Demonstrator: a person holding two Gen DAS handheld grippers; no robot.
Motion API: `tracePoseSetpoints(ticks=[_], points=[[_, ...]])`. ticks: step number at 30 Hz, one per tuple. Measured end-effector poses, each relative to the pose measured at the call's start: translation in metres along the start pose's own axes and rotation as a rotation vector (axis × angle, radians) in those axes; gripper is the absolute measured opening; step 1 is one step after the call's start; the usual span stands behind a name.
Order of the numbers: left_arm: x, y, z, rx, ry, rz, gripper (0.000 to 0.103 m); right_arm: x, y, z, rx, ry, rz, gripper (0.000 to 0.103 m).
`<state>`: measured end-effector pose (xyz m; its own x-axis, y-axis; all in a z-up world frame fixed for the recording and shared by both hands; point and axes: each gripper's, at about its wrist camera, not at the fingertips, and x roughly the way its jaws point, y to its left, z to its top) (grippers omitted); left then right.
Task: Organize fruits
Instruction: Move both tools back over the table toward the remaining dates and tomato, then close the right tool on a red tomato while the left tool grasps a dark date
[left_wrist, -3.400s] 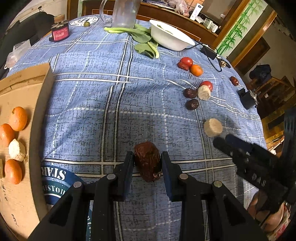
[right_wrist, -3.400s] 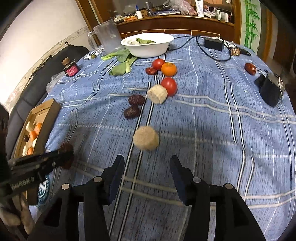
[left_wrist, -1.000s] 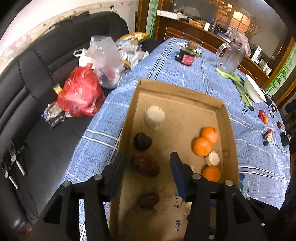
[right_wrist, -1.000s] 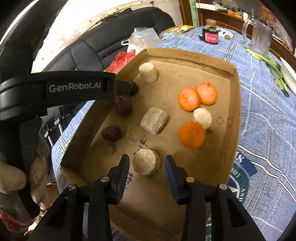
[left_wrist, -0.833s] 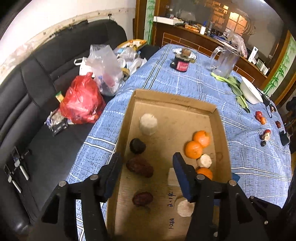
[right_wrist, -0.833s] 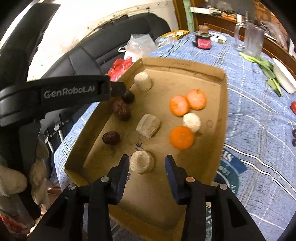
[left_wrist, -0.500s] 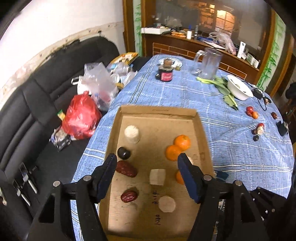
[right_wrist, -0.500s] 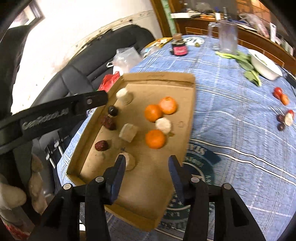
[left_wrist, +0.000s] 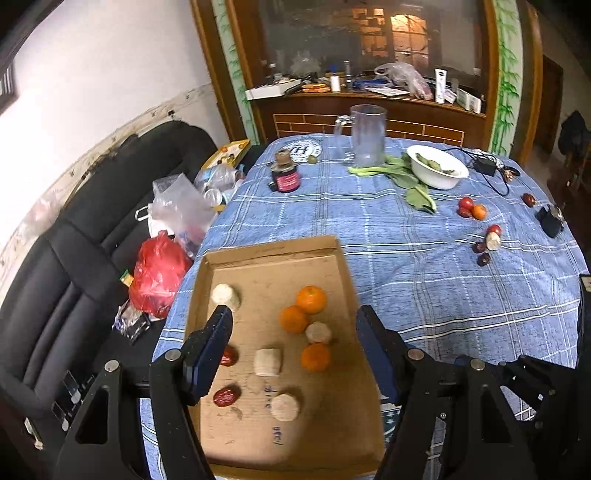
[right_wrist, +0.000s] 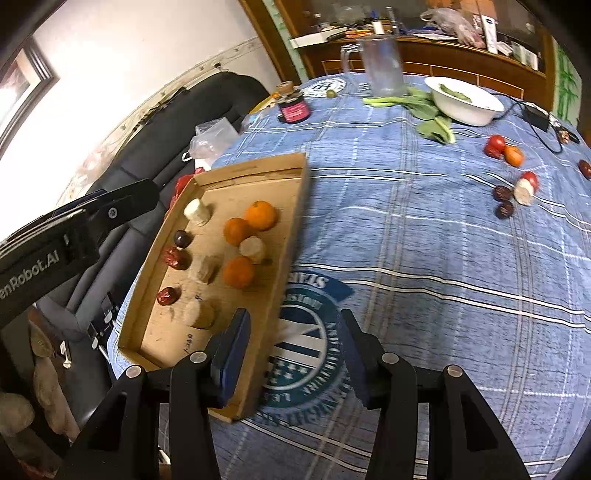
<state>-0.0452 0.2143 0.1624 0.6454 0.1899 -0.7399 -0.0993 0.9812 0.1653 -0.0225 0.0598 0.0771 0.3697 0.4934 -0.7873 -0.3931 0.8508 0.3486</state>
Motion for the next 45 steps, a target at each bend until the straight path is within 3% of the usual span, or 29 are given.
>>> tracePoseSetpoints(ticks=[5, 16, 28, 37, 40, 45], points=[[-0.004, -0.021, 0.002, 0.017, -0.002, -0.007, 0.069, -0.014, -0.020, -0.002, 0.013, -0.009, -0.013, 0.058], [0.003, -0.071, 0.005, 0.012, 0.035, -0.063, 0.069, -0.033, -0.073, -0.010, 0.059, 0.007, -0.041, 0.058], [0.053, -0.116, -0.010, -0.084, 0.204, -0.211, 0.069, -0.046, -0.165, -0.017, 0.176, 0.031, -0.128, 0.058], [0.102, -0.156, -0.003, -0.107, 0.267, -0.334, 0.069, -0.041, -0.255, 0.038, 0.263, -0.012, -0.154, 0.058], [0.123, -0.168, 0.010, -0.115, 0.255, -0.360, 0.069, -0.028, -0.269, 0.063, 0.253, -0.025, -0.150, 0.057], [0.148, -0.195, 0.031, -0.043, 0.209, -0.384, 0.069, -0.002, -0.279, 0.092, 0.242, -0.024, -0.115, 0.057]])
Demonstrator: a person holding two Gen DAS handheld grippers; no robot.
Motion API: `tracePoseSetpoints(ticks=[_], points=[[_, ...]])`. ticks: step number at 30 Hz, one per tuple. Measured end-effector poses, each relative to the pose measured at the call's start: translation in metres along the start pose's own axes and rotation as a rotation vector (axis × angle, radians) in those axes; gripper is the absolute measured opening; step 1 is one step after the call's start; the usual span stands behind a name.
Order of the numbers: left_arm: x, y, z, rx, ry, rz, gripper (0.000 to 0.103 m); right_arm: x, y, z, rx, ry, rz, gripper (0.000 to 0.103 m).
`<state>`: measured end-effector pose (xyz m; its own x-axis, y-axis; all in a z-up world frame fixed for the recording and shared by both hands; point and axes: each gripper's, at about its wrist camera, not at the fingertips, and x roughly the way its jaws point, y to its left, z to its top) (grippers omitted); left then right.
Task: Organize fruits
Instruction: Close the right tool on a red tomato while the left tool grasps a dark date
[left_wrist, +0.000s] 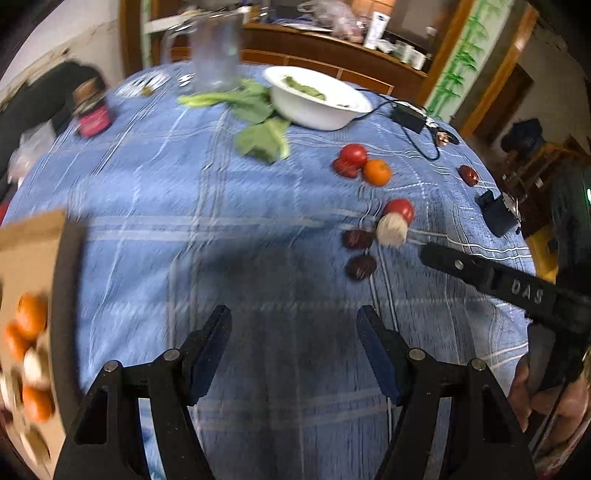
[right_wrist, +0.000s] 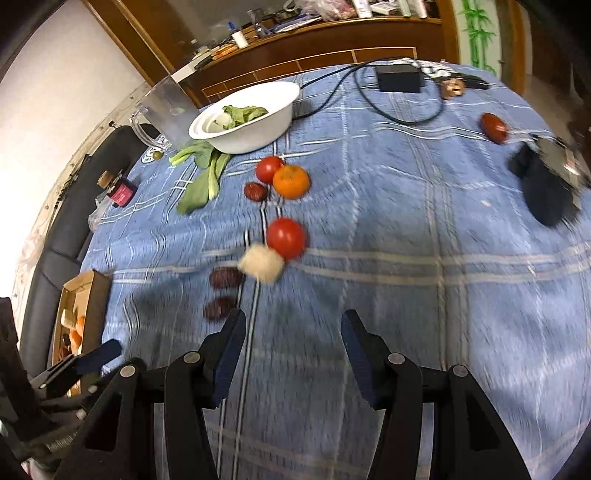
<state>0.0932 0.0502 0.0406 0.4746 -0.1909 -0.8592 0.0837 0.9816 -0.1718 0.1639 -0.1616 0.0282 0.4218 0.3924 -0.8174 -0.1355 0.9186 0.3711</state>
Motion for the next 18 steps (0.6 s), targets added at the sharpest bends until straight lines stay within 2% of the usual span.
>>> tracePoseSetpoints(ticks=[6, 10, 11, 12, 15, 18], points=[[0.023, -0.010, 0.018, 0.040, 0.004, -0.024, 0.063, 0.013, 0.003, 0.033, -0.002, -0.034, 0.001, 0.058], [0.032, -0.016, 0.020, 0.035, 0.023, -0.059, 0.062, 0.034, 0.011, 0.047, -0.037, -0.007, -0.028, 0.057], [0.034, -0.018, 0.020, 0.038, 0.027, -0.062, 0.062, 0.040, 0.012, 0.047, -0.047, 0.007, -0.031, 0.052], [0.035, -0.019, 0.020, 0.039, 0.028, -0.064, 0.062, 0.043, 0.012, 0.046, -0.055, 0.025, -0.032, 0.036], [0.039, -0.021, 0.020, 0.037, 0.034, -0.079, 0.062, 0.028, 0.004, 0.040, -0.025, 0.007, -0.051, 0.030], [0.040, -0.021, 0.021, 0.036, 0.038, -0.105, 0.062, 0.002, -0.021, 0.019, 0.071, 0.014, -0.041, 0.029]])
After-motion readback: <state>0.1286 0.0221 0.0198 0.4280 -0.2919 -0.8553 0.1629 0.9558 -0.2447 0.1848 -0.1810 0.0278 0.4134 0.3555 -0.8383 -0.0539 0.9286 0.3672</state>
